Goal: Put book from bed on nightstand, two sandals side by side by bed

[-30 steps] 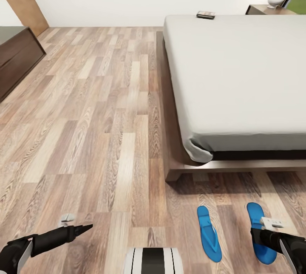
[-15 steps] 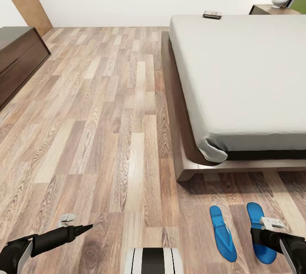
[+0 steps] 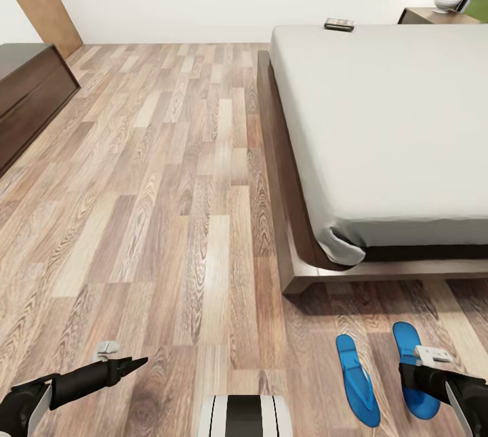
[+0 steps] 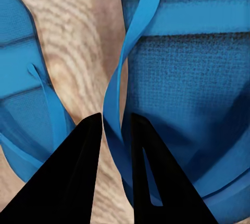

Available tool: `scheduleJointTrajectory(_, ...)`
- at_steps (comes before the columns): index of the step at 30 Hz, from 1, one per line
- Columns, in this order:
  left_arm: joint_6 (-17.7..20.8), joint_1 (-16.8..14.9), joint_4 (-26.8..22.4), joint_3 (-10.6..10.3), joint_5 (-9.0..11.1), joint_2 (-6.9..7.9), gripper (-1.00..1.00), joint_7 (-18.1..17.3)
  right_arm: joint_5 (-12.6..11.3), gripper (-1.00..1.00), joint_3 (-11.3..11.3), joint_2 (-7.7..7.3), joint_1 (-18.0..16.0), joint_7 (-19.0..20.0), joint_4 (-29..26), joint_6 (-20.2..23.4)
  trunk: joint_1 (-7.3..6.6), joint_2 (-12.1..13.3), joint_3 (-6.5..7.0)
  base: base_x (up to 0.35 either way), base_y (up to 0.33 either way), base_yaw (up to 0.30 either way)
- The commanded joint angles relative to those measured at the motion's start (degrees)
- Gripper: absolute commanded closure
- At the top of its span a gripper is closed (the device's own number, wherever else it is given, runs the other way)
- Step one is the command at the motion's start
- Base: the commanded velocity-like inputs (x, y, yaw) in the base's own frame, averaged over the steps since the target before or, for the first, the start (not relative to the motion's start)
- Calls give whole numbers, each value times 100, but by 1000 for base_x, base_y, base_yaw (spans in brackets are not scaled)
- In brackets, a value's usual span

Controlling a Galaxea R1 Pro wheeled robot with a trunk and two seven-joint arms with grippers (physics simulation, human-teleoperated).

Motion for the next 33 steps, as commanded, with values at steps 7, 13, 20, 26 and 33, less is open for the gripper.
scheduleJointTrajectory(7,58,-4,-6,53,-53,-6,-100,-40,6,100,-31,-5,-1,131,-5,-624,-1,-2,-4,1,0,0)
scheduleJointTrajectory(13,58,-4,-6,50,-53,-6,-100,-40,-19,100,-31,-7,1,461,11,-640,-1,-2,-4,0,0,0)
scheduleJointTrajectory(20,58,-4,-6,48,-53,-6,-100,-40,-16,100,-48,-13,-1,1172,101,-617,-1,-2,-4,0,0,0)
scheduleJointTrajectory(26,58,-4,-7,48,-53,-6,-100,-33,-12,100,-49,-14,1,1189,107,-618,-1,-2,-4,0,0,0)
scheduleJointTrajectory(33,58,-4,-12,48,-53,-34,-100,-31,5,100,-49,-14,-1,1180,107,-609,4,-4,-48,0,0,0)
